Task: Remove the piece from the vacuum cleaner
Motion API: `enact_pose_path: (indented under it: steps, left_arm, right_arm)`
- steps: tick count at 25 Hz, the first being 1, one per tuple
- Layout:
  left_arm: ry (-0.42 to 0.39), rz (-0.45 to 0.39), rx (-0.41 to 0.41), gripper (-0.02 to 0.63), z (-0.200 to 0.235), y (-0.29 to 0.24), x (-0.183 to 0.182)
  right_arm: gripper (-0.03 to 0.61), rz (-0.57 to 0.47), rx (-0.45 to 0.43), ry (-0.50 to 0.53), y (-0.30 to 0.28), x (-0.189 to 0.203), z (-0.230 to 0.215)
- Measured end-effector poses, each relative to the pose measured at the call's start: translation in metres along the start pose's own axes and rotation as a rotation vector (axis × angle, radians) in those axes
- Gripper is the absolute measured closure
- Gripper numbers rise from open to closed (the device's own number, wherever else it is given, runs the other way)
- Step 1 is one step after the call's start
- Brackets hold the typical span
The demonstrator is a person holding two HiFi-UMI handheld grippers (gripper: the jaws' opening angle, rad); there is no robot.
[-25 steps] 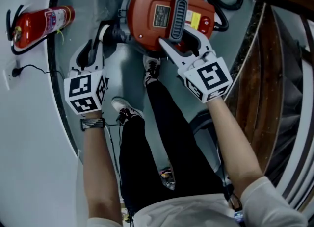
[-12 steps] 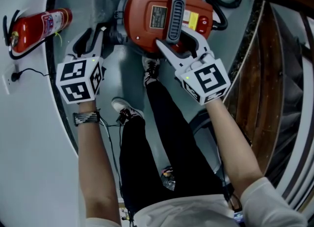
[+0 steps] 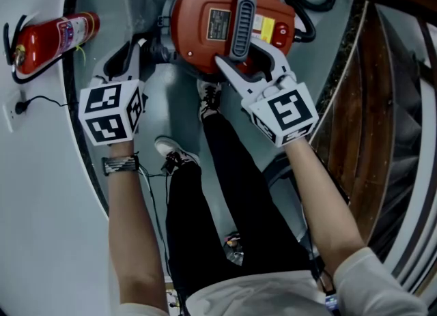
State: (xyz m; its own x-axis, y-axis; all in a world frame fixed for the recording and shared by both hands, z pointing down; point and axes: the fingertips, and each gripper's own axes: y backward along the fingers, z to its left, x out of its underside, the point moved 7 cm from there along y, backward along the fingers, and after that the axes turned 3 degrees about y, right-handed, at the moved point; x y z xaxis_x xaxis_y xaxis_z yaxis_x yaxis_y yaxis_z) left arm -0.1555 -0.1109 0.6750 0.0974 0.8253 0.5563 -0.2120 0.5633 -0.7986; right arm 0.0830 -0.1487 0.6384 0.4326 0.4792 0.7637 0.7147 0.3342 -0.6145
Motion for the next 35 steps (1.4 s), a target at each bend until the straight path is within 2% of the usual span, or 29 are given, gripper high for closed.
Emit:
enact_pose_path:
  steps: [5,12,17,24,32,35]
  left_arm:
    - [0.176,-0.042,-0.020,0.583,0.006,0.001,0.003]
    - [0.221,-0.060,-0.040,0.584,0.007,0.002,0.005]
    - [0.357,-0.081,-0.026,0.584,0.013,0.002,0.008]
    - [0.429,-0.097,-0.021,0.584,0.015,0.002,0.012]
    - [0.568,-0.119,-0.007,0.584,0.019,0.003,0.014]
    - [0.505,-0.111,-0.030,0.581,0.017,0.003,0.014]
  right_arm:
    - [0.359,-0.007,0.003,0.005,0.000,0.000,0.000]
    - [0.359,-0.012,0.006,0.017,0.000,0.001,0.000]
    - [0.359,-0.010,0.008,0.022,0.000,0.001,-0.001]
    - [0.359,-0.012,0.010,0.028,0.000,0.001,-0.001]
    - [0.359,-0.014,0.019,0.039,0.000,0.001,0.000]
    - [0.359,-0.016,0.019,0.040,0.000,0.002,0.001]
